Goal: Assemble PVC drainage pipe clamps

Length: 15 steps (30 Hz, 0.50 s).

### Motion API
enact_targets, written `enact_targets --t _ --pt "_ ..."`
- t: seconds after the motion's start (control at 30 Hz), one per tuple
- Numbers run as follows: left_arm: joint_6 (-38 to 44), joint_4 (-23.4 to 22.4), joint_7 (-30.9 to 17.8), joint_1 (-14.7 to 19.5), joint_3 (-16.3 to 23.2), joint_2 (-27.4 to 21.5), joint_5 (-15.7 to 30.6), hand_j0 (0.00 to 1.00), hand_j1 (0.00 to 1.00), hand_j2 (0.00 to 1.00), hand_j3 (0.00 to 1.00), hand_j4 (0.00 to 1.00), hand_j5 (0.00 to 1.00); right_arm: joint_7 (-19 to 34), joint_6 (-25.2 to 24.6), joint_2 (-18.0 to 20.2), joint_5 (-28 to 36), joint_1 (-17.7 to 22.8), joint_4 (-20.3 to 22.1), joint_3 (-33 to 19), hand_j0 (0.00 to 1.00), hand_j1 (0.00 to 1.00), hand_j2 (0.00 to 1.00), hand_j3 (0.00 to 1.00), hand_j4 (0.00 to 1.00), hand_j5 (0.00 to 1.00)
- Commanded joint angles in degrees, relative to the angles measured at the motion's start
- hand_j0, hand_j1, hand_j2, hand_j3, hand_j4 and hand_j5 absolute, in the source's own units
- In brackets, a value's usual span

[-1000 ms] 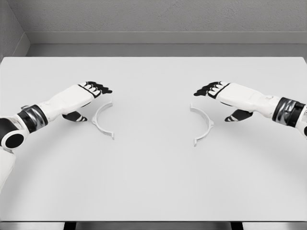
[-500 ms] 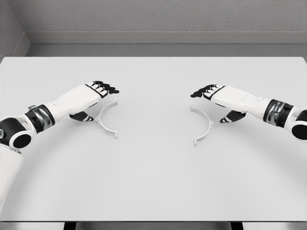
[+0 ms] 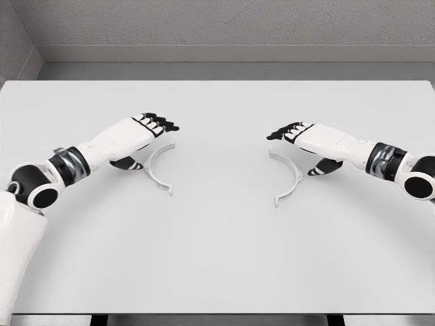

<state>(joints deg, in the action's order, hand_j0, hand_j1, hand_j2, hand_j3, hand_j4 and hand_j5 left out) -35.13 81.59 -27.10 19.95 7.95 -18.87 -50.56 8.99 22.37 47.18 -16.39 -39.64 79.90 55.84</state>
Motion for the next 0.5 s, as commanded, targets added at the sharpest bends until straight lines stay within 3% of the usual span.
enact_targets --t 0.0,0.2,0.47 --pt "0.1 0.1 0.0 0.0 0.0 0.8 -0.4 1.0 1.0 1.0 1.0 1.0 1.0 0.0 -0.1 0.0 0.1 0.0 0.2 0.0 1.0 1.0 1.0 1.0 1.0 1.0" --pt "0.1 -0.1 0.1 0.3 -0.6 1.1 -0.5 1.0 1.0 1.0 1.0 1.0 1.0 0.1 -0.1 -1.2 0.0 0.0 0.4 0.0 1.0 1.0 1.0 1.0 1.0 1.0" --pt "0.1 -4.3 0.0 3.0 -1.1 0.4 -0.5 1.0 1.0 1.0 1.0 1.0 1.0 0.1 -0.1 -1.3 0.0 0.1 0.5 0.0 1.0 1.0 1.0 1.0 1.0 1.0"
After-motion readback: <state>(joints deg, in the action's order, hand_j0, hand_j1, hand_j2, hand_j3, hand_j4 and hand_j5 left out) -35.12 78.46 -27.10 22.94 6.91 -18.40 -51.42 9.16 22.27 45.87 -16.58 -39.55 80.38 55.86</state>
